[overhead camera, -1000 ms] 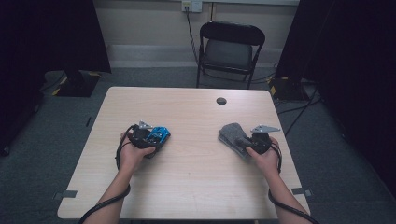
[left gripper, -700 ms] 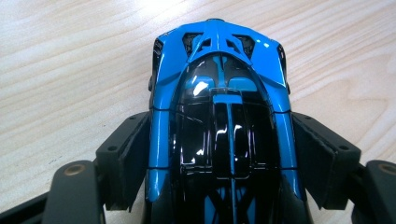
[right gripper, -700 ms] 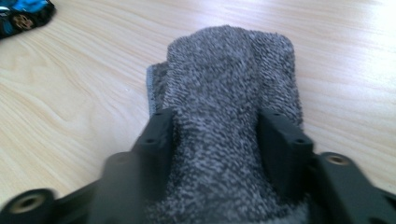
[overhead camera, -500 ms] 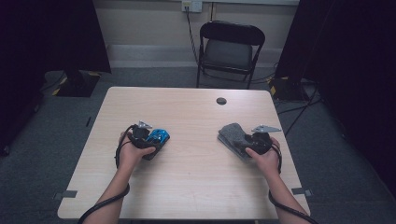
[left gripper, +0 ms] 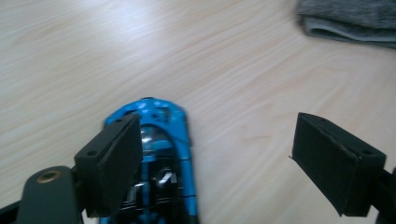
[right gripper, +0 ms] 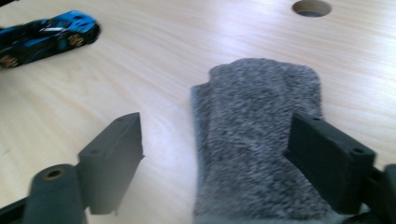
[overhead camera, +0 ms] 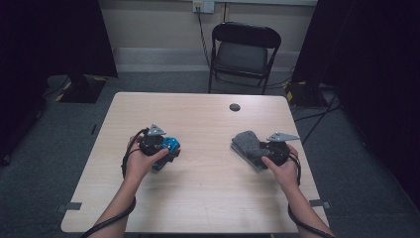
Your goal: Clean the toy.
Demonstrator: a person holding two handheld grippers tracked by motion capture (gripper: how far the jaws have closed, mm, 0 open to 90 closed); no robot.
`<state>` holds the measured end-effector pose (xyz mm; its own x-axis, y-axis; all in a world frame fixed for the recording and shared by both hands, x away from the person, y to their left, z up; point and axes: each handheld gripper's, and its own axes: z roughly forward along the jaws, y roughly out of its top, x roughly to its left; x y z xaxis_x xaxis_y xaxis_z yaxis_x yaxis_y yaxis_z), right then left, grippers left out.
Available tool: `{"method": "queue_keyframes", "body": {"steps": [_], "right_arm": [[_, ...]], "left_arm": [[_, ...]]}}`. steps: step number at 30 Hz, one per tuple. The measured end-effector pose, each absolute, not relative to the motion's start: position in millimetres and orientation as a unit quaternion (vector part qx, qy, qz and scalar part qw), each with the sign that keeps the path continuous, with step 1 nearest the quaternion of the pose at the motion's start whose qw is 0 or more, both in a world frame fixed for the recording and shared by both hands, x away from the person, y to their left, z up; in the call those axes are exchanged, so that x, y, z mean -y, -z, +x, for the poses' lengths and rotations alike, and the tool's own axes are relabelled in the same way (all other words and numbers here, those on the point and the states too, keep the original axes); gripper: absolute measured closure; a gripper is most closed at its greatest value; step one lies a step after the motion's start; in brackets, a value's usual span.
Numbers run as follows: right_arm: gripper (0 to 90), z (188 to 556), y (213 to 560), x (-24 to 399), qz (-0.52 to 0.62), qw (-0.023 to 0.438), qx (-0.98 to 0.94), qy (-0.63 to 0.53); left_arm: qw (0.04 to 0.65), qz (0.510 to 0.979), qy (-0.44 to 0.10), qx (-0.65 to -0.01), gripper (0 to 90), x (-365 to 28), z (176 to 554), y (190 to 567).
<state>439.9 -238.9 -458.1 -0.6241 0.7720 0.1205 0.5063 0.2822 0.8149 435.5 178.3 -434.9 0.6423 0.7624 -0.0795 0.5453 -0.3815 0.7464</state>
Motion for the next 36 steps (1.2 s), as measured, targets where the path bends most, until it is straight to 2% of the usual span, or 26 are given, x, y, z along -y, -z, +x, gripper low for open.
{"method": "queue_keyframes", "body": {"steps": [8,18,36], "right_arm": [[15.7,426,445,226,0.374,0.144,-0.799,-0.449],[15.7,409,445,206,0.341,0.126,-0.814,-0.452],[15.7,387,461,174,0.294,0.099,-0.842,-0.441]], "left_arm": [[0.409,0.831,-0.107,-0.361,15.9,-158,418,434],[0.407,0.845,-0.095,-0.334,16.1,-145,400,437],[0.400,0.862,-0.071,-0.304,16.2,-129,380,458]]}}
